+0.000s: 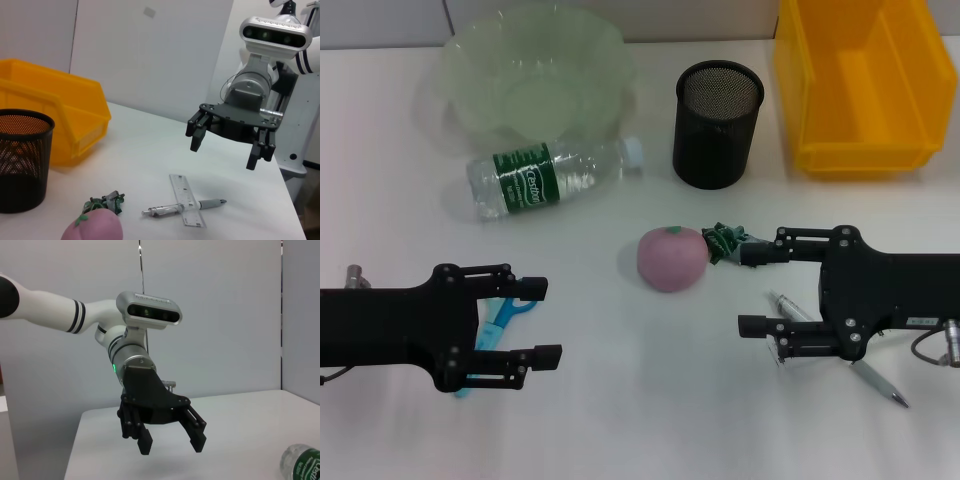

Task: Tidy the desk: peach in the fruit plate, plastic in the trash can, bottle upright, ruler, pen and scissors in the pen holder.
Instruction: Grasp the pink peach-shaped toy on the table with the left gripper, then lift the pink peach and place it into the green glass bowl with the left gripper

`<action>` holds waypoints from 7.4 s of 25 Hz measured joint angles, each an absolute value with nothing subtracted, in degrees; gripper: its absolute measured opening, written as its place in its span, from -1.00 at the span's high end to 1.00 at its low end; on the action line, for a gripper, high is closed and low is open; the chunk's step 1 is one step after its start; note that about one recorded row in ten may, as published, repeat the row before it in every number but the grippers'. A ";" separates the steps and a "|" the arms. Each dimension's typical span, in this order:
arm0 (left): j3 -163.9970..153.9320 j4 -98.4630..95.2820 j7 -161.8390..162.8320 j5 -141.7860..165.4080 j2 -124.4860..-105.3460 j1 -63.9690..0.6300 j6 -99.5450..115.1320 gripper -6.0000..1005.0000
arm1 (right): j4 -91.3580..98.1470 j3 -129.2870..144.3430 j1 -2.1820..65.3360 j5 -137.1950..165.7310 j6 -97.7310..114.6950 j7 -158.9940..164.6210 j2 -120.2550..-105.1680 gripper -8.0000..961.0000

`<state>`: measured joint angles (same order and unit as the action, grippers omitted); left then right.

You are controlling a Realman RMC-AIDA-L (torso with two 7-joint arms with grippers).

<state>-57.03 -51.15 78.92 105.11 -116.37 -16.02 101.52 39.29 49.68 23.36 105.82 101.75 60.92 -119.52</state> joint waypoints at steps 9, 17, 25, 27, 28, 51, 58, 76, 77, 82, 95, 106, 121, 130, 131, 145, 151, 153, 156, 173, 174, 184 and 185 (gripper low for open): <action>-57.04 -50.64 78.93 105.12 -116.64 -16.17 101.35 -0.53 | 36.72 49.50 23.59 105.73 100.36 59.34 -119.53 -0.47; -56.93 -50.16 78.90 105.12 -116.96 -16.18 101.32 -0.53 | 35.59 49.57 23.73 105.65 100.32 59.15 -119.54 -0.47; -56.86 -49.92 78.87 105.23 -117.11 -16.10 101.25 -0.53 | 33.19 49.29 23.91 105.61 100.32 57.58 -119.51 -0.47; -56.86 -49.86 78.87 105.43 -117.16 -16.08 101.25 -0.53 | 32.52 49.26 23.91 105.57 100.32 56.94 -119.55 -0.47; -56.86 -49.85 78.87 105.48 -117.18 -16.08 101.25 -0.53 | 31.96 49.24 23.91 105.54 100.32 56.78 -119.57 -0.47; -56.77 -49.04 78.36 105.65 -117.25 -16.17 100.93 -0.53 | 28.02 49.22 23.82 104.20 100.28 53.31 -119.53 -0.47; -56.45 -49.04 78.27 105.37 -117.83 -16.39 100.51 -0.53 | 25.71 49.14 23.68 103.77 100.21 51.86 -119.48 -0.47; -53.61 -42.17 80.01 104.34 -118.73 -28.97 94.74 -0.53 | 14.46 49.12 20.10 100.98 100.19 42.66 -119.44 -0.47; -53.75 -41.69 80.04 104.46 -118.76 -29.56 93.91 -0.53 | 14.41 49.10 19.78 100.98 100.07 42.66 -119.43 -0.47; -57.23 -40.51 79.54 104.45 -118.90 -30.42 88.01 -0.53 | 14.34 48.72 18.39 100.98 98.94 42.51 -119.34 -0.47; -70.42 -40.08 80.12 102.82 -119.10 -32.71 74.21 -0.53 | 13.55 48.29 18.17 100.99 98.90 42.09 -119.51 -0.47; -81.45 -40.07 80.15 99.60 -119.14 -32.94 64.47 -0.53 | 13.00 47.81 18.42 100.99 98.97 42.10 -119.53 -0.47; -87.21 -39.34 79.84 96.22 -119.18 -32.81 57.72 -0.53 | 12.66 47.22 18.76 100.99 98.87 42.11 -119.53 -0.47; -87.33 -38.73 80.18 96.07 -119.18 -32.79 56.31 -0.37 | 12.66 46.97 19.06 100.94 98.80 42.11 -119.52 -0.47; -87.35 -38.70 80.18 96.06 -119.18 -32.78 56.22 -0.34 | 12.66 46.95 19.07 100.82 98.77 42.11 -119.50 -0.47; -85.60 -39.22 80.28 95.50 -118.91 -32.48 56.38 0.56 | 12.66 46.93 20.23 100.31 97.51 42.52 -119.44 -0.47; -81.52 -40.44 80.35 92.14 -118.71 -31.95 58.32 0.74 | 12.65 46.91 20.33 100.28 97.37 42.55 -119.44 -0.47; -79.51 -42.28 80.02 90.87 -118.66 -31.19 60.94 0.77 | 12.63 46.44 20.33 100.27 97.37 42.54 -119.44 -0.47; -77.83 -44.19 79.78 89.75 -118.65 -30.52 62.54 0.80 | 12.60 46.26 20.32 100.27 97.37 42.54 -119.44 -0.47; -75.38 -42.27 73.88 80.42 -119.10 -32.32 34.69 0.89 | 10.24 46.23 21.43 98.79 97.47 42.08 -119.61 -0.47; -75.65 -41.31 74.05 80.36 -119.09 -32.98 32.99 0.89 | 10.03 46.24 21.57 98.75 97.52 42.07 -119.62 -0.47; -75.39 -35.09 74.03 80.23 -119.12 -36.61 27.16 0.88 | 9.18 46.23 21.86 98.69 97.50 42.04 -119.62 -0.47; -75.32 -35.09 74.10 80.08 -119.13 -36.61 27.13 0.88 | 9.12 46.23 21.89 98.69 97.50 42.03 -119.62 -0.47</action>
